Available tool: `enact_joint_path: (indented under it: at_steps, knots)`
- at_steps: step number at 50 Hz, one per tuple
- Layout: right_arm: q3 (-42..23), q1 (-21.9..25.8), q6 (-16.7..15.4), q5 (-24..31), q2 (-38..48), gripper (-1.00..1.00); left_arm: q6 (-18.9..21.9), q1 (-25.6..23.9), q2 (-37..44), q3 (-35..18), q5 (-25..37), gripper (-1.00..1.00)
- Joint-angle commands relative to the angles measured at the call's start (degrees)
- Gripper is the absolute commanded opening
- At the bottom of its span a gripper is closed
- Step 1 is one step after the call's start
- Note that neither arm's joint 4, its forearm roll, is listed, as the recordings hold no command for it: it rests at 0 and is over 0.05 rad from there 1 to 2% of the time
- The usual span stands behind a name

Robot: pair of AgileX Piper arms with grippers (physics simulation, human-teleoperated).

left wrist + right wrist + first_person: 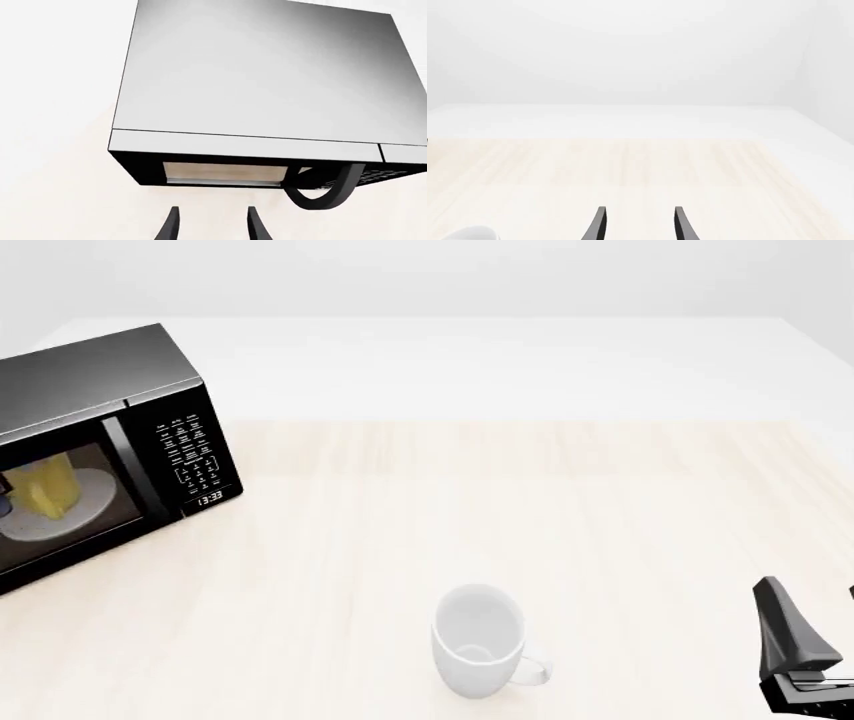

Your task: Put the yellow and white mug in the microwave and close it.

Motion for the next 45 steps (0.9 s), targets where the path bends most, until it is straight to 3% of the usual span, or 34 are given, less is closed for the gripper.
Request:
enact_joint_path:
  at_steps: [1, 45]
  knots:
    - [0.0, 0.0, 0.0, 0.1, 0.0, 1.0, 1.4, 1.0, -4.6, 0.7, 2.0, 1.0]
    - [0.0, 0.0, 0.0, -0.1, 0.1, 1.0, 2.2, 2.0, -19.3, 0.3, 12.0, 1.0]
